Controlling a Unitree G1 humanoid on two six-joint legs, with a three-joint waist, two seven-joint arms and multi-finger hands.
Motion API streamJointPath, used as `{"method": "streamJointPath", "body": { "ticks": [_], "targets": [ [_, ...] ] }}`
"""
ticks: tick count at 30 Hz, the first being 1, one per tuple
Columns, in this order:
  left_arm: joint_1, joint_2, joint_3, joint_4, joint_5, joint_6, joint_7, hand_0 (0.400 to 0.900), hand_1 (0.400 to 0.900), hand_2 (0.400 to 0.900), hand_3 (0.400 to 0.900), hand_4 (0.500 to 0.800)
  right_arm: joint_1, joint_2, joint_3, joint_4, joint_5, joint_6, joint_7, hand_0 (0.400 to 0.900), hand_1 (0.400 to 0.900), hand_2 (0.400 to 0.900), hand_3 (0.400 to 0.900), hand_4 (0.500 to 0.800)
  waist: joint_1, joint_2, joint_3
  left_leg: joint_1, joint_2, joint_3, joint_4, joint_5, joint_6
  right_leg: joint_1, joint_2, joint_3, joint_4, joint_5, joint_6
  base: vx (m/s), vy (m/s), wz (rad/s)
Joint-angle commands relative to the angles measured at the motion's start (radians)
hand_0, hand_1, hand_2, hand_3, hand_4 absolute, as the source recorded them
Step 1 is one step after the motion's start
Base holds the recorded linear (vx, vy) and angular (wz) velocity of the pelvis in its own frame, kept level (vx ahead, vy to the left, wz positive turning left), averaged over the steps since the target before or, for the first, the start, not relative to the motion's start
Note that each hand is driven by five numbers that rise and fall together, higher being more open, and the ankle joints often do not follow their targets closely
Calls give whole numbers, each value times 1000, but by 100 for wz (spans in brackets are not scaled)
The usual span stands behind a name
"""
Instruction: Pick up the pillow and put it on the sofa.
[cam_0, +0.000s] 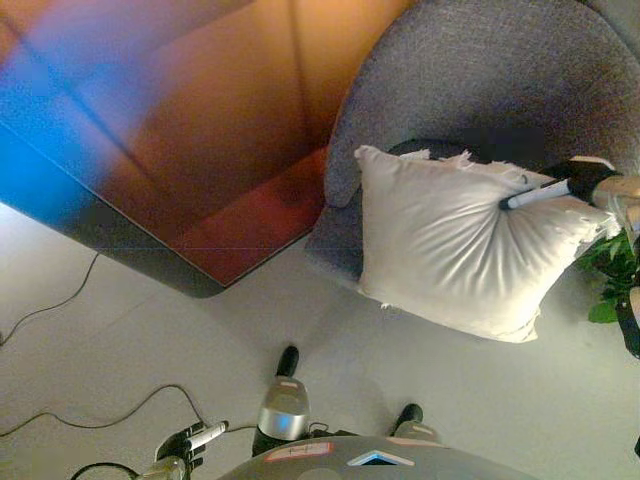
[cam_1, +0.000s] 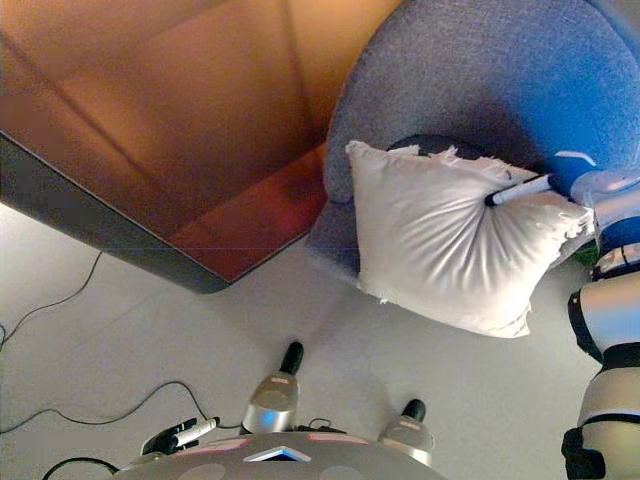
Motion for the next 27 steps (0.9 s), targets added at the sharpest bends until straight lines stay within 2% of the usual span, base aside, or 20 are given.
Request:
{"method": "streamJointPath", "body": {
  "ticks": [1, 5, 13, 18, 22, 24, 26, 27],
  "targets": [
    [30, 97, -55, 23, -10, -12, 25, 900, 900, 900, 900, 800, -333, -95, 69, -18, 9, -4, -195, 900, 900, 900, 900, 800, 40, -45, -92, 105, 148, 67, 20, 112, -33, -153, -67, 26, 212, -31, -45, -1, -9, -14],
    [29, 93, -52, 15, -13, -12, 28, 900, 900, 900, 900, 800, -351, -107, 91, -12, 3, 48, -214, 900, 900, 900, 900, 800, 33, -53, -100, 114, 152, 75, 21, 129, -30, -130, -49, 32, 194, -35, -52, 13, -16, -14],
    [20, 87, -58, 20, -6, -13, 34, 900, 900, 900, 900, 800, -303, -150, 77, -21, 5, 67, -205, 900, 900, 900, 900, 800, 14, -73, -110, 113, 144, 93, 48, 134, -27, -92, -36, 41, 151, -24, -57, 10, -11, -13],
    [-4, 94, -66, 26, -2, 2, 40, 900, 900, 900, 900, 800, -261, -168, 47, -29, 22, 82, -216, 900, 900, 900, 900, 800, -6, -84, -117, 127, 133, 116, 45, 109, -25, -76, -35, 53, 128, -15, -51, 12, 7, -12],
    [-21, 102, -58, 30, -3, 1, 21, 900, 900, 900, 900, 800, -147, -190, -44, -46, 87, 58, -220, 900, 900, 900, 900, 800, -34, -89, -122, 133, 117, 143, 54, 83, -19, -66, -34, 72, 100, -3, -43, -25, 42, -20],
    [-40, 106, -53, 35, -6, 0, 10, 900, 900, 900, 900, 800, 1, -171, -152, -70, 146, 16, -238, 900, 900, 900, 900, 800, -55, -91, -122, 136, 106, 159, 62, 57, -11, -62, -36, 86, 89, 4, -36, -55, 56, -27],
    [-63, 102, -60, 35, -22, -3, 13, 900, 900, 900, 900, 800, 186, -109, -301, -109, 247, -16, -270, 900, 900, 900, 900, 800, -80, -90, -122, 144, 94, 178, 71, 30, -2, -58, -37, 104, 80, 10, -33, -76, 77, -25],
    [-71, 101, -65, 38, -27, -5, 6, 900, 900, 900, 900, 800, 248, -81, -355, -117, 262, -7, -290, 900, 900, 900, 900, 800, -86, -93, -122, 147, 90, 184, 75, 21, 1, -56, -37, 110, 77, 12, -32, -86, 88, -27]
  ]
}}
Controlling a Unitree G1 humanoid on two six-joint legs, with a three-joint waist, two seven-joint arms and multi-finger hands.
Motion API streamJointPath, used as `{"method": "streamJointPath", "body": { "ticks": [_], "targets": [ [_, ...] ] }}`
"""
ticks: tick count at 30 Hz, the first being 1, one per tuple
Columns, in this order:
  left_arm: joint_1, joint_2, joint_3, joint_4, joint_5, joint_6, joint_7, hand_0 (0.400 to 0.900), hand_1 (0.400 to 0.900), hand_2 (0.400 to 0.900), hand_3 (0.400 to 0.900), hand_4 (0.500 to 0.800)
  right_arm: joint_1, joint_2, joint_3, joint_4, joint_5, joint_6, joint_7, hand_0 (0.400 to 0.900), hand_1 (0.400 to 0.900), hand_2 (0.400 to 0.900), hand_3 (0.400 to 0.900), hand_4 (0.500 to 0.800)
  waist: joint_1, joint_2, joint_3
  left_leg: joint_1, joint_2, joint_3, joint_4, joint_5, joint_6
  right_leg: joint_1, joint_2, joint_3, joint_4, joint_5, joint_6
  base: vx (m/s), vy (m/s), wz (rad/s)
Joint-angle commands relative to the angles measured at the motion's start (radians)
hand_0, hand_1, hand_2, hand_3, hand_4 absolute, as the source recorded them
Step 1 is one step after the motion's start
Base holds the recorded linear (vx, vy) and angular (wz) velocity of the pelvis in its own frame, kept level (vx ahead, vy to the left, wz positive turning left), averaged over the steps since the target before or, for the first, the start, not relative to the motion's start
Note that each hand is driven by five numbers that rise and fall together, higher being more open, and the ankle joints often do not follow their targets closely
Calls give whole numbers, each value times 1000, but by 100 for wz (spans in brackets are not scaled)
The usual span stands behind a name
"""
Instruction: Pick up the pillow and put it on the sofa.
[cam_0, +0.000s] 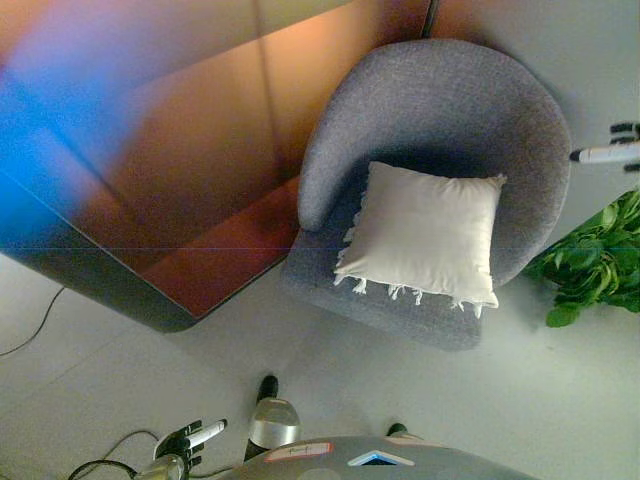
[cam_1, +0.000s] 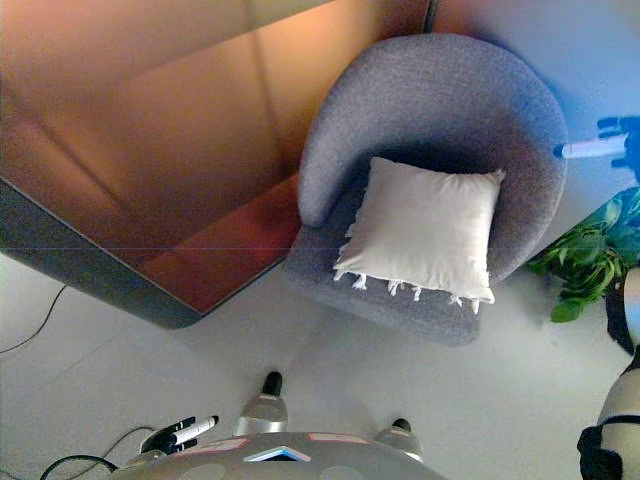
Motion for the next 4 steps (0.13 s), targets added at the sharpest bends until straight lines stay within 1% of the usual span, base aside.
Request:
{"method": "streamJointPath", "body": {
  "ticks": [1, 2, 3, 4],
  "targets": [
    [-57, 72, -53, 53, -20, -11, 4, 900, 900, 900, 900, 800, 170, 71, -148, -30, 120, -121, -110, 900, 900, 900, 900, 800, -51, -11, -28, 78, 58, 79, 105, 4, 12, -53, -51, 47, 70, 23, -19, -77, 82, -25],
    [-66, 68, -58, 55, -21, -14, 6, 900, 900, 900, 900, 800, 259, 128, -192, -46, 146, -140, -120, 900, 900, 900, 900, 800, -58, -12, -29, 81, 53, 85, 110, -3, 17, -49, -49, 55, 63, 27, -18, -70, 83, -25],
    [-73, 65, -61, 56, -25, -17, 7, 900, 900, 900, 900, 800, 316, 169, -222, -56, 183, -133, -128, 900, 900, 900, 900, 800, -65, -13, -29, 84, 49, 90, 114, -7, 20, -45, -47, 63, 57, 30, -17, -68, 102, -23],
    [-90, 59, -63, 67, -27, -24, 22, 900, 900, 900, 900, 800, 384, 224, -255, -46, 202, -146, -125, 900, 900, 900, 900, 800, -78, -12, -31, 89, 40, 99, 118, -16, 25, -41, -44, 75, 48, 34, -18, -46, 76, -15]
  ]
}}
